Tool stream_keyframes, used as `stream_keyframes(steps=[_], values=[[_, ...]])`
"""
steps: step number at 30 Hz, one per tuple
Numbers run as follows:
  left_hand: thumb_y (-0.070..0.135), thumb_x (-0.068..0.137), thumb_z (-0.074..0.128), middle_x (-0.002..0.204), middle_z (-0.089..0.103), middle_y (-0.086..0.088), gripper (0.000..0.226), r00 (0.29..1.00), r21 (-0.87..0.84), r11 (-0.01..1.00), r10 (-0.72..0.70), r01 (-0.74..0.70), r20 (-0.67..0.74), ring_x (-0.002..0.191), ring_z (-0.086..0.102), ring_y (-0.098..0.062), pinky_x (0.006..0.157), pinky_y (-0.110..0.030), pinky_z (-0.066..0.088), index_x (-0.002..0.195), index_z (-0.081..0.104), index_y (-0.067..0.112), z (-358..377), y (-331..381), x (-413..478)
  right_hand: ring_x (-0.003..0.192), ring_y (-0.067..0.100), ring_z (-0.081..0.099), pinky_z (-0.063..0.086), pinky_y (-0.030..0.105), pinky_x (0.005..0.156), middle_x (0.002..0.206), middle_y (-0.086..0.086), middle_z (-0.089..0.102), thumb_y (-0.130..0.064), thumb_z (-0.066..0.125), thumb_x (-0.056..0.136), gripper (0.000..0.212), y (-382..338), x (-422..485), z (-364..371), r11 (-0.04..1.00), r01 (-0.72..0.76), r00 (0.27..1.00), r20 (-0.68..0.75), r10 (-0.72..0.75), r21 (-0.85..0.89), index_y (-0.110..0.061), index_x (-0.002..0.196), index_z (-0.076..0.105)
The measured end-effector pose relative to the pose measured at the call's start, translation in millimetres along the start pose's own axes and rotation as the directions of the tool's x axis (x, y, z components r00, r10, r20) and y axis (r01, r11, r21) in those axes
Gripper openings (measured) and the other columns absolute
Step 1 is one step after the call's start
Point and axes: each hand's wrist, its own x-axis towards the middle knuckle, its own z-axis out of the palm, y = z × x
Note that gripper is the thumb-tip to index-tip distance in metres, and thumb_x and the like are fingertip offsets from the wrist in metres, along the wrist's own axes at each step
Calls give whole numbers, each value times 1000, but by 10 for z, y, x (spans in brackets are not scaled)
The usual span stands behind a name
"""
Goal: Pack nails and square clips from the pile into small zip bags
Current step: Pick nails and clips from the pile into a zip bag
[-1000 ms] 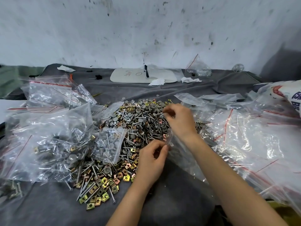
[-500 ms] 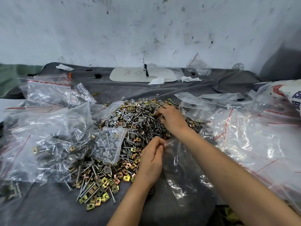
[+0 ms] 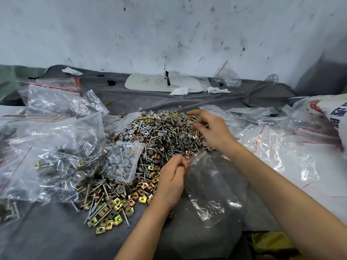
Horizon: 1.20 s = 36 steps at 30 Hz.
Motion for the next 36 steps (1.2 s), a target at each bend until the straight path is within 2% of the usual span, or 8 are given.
stream_keyframes(steps=[5,12,15,18,21,26,33,36], values=[[7,80,35,82,49,0,19,998,1,998,65,-65,4,75,46,-8,68,-19,34,70,46,20,-6,22,-4,76,16,72,57,30,72,93,9,65,4,60,88,28,-262,-274,-87,946,-56,987,162,4,321,-23,89,63],[6,80,36,89,52,-2,19,993,3,993,121,-121,-14,82,49,-10,73,-21,36,80,52,16,-14,-4,-11,74,-3,64,48,15,73,78,-13,69,-11,71,83,14,-293,-484,-126,998,6,959,282,-22,57,-25,83,68],[6,81,37,95,56,-5,18,993,-20,993,112,-113,-42,90,53,-12,77,-22,40,79,50,18,-12,-11,-8,76,-7,61,46,9,71,82,-20,68,-21,69,86,12,-241,-404,-213,999,27,983,179,-35,47,-32,90,70],[5,80,38,97,59,-6,12,991,-30,993,110,-113,-76,93,54,-10,78,-19,39,76,49,10,-9,-25,-7,75,6,63,49,20,69,85,-2,71,-12,69,85,13,-15,-231,-262,984,-161,986,-35,164,75,-25,85,70],[9,82,38,98,60,-2,12,990,-36,995,93,-97,-102,93,54,-12,77,-23,40,78,49,13,-8,-34,-9,74,12,60,47,22,65,91,6,71,-13,71,84,8,259,-183,-62,921,-335,935,48,351,-198,-13,93,71],[14,86,39,89,58,-4,12,986,-66,995,64,-75,-155,81,53,-18,73,-37,42,81,49,19,-9,-9,-14,72,10,51,39,23,67,90,0,66,-23,69,86,16,489,-275,356,871,-329,939,-27,343,-366,-13,99,69],[21,90,43,75,55,14,10,981,-24,999,43,-49,-191,64,48,-1,59,-22,38,92,53,20,-20,-26,-18,84,19,59,42,27,72,89,3,64,-13,65,88,4,577,-215,347,885,-352,932,-32,360,-304,-12,92,67],[21,90,43,81,58,20,11,986,-23,999,41,-45,-164,72,51,1,65,-17,40,93,53,22,-17,-35,-10,76,18,62,50,31,70,87,6,67,-8,62,90,4,504,-244,179,919,-389,921,-16,389,-64,-11,88,62]])
